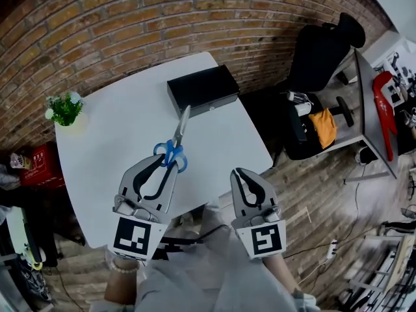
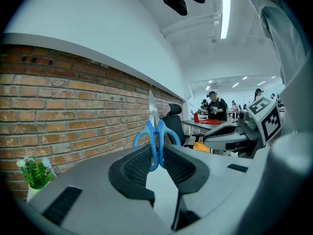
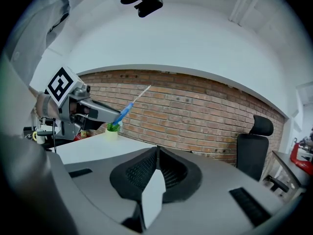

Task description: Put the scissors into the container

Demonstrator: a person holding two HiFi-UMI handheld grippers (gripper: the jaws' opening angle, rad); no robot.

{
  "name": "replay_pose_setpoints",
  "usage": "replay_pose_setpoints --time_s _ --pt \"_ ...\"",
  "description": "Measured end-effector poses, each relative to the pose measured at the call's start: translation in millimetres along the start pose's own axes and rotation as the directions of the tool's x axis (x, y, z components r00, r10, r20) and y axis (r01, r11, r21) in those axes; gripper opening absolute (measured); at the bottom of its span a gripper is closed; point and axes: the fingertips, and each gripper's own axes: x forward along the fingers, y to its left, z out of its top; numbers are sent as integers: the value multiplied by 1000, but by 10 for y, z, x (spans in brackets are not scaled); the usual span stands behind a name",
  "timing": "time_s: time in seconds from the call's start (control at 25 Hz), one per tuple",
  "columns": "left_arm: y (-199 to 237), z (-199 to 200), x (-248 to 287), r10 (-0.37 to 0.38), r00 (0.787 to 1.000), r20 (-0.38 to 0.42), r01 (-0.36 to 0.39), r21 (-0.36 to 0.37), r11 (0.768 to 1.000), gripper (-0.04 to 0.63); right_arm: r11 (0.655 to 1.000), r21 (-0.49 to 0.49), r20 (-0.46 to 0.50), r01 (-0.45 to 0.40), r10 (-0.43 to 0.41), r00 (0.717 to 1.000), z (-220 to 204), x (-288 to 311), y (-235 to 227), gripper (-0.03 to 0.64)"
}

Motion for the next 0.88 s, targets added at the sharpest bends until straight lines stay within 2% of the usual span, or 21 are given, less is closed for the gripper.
replay_pose_setpoints --time_s 0.52,0.88 --pt "194 -107 393 88 995 -39 -89 -42 995 92 998 42 -9 -56 57 998 -204 559 -420 48" --pt "342 -265 719 156 984 -81 -162 -82 983 92 991 4 -38 -133 133 990 -456 1079 -656 48"
